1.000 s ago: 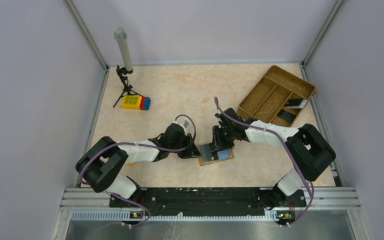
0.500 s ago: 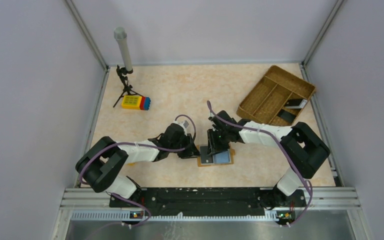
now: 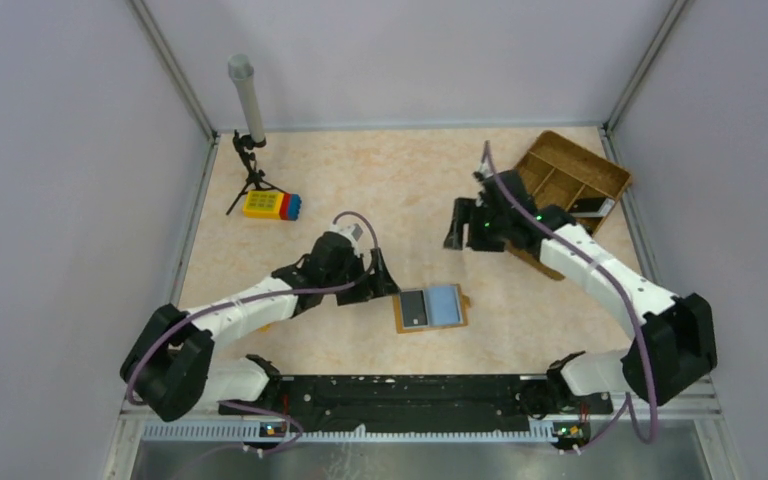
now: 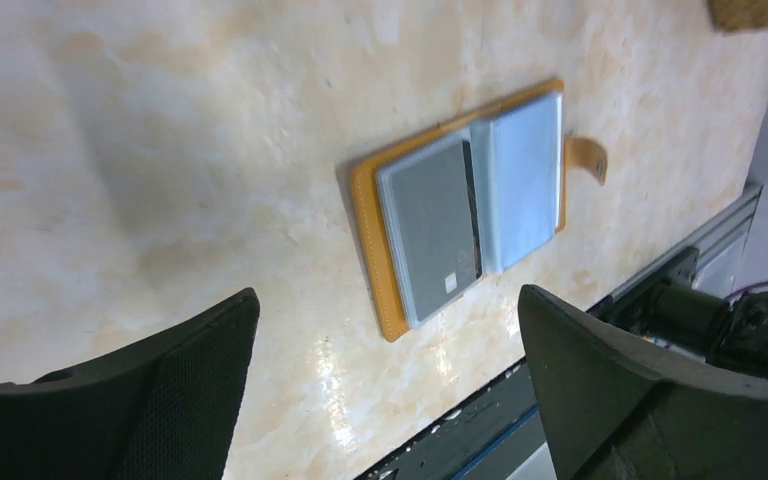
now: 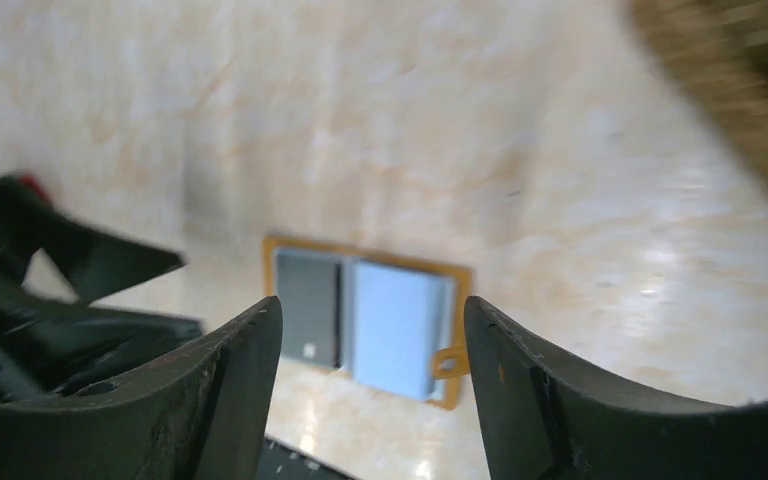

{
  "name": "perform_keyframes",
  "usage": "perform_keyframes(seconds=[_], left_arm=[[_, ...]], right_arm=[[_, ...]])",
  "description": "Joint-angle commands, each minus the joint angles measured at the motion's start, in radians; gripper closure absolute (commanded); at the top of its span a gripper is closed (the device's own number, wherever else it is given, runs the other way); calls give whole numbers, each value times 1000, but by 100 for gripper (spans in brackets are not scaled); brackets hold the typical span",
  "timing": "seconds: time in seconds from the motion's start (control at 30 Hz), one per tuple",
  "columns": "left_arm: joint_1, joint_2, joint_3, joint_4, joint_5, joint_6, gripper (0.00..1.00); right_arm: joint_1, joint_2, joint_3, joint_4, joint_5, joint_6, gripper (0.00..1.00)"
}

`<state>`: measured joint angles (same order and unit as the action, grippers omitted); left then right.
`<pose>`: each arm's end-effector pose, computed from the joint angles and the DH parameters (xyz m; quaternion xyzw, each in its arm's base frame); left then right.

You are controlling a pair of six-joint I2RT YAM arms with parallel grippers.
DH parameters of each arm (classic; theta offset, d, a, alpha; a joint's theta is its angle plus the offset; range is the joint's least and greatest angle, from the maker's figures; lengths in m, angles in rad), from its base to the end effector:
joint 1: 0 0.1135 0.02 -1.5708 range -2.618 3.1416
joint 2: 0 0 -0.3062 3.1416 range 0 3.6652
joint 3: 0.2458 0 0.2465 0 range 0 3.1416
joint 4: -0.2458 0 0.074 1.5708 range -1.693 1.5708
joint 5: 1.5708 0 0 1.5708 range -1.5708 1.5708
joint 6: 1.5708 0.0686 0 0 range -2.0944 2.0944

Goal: Put the credit cards into the card holder
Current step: Insert the credit card into the card holder, then pick up the credit card from the storage box.

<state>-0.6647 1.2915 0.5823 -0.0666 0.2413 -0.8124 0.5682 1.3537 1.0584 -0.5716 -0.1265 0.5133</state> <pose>0.1918 -0.1711 0.1992 -0.0211 0.9163 -0.3408 0.2095 0.2416 0.1645 0.2920 -0.0475 0.9359 0.2280 0.2644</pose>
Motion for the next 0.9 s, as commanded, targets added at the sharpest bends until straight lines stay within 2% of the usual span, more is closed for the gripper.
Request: perform_keyframes(seconds=[0.0, 0.1, 0.2, 0.3, 0.37, 0.5, 0.63, 0.87], left_arm=[[112, -112, 120, -199, 18, 149, 1], [211, -148, 237, -377, 54, 291, 1], [285, -165, 367, -510, 24, 427, 1], [298, -177, 442, -566, -67, 489, 1], [301, -188, 429, -536, -67, 505, 1], [307, -196, 385, -514, -134, 513, 1], [308, -204, 373, -506, -109, 515, 1], [308, -203, 371, -507, -113, 518, 1]], right_arm=[[-187, -75, 74, -165, 165, -114, 31], [-338, -100, 98, -188, 231, -170, 27], [-489, -106, 93, -143, 245, -177, 24], [-629, -96, 63, -52, 187, -126, 31], [-690, -79, 48, 14, 179, -108, 34], [-762, 12, 91, 62, 263, -124, 38], [-781, 135, 169, 61, 431, -186, 34], [-846, 374, 321, 50, 414, -244, 28]])
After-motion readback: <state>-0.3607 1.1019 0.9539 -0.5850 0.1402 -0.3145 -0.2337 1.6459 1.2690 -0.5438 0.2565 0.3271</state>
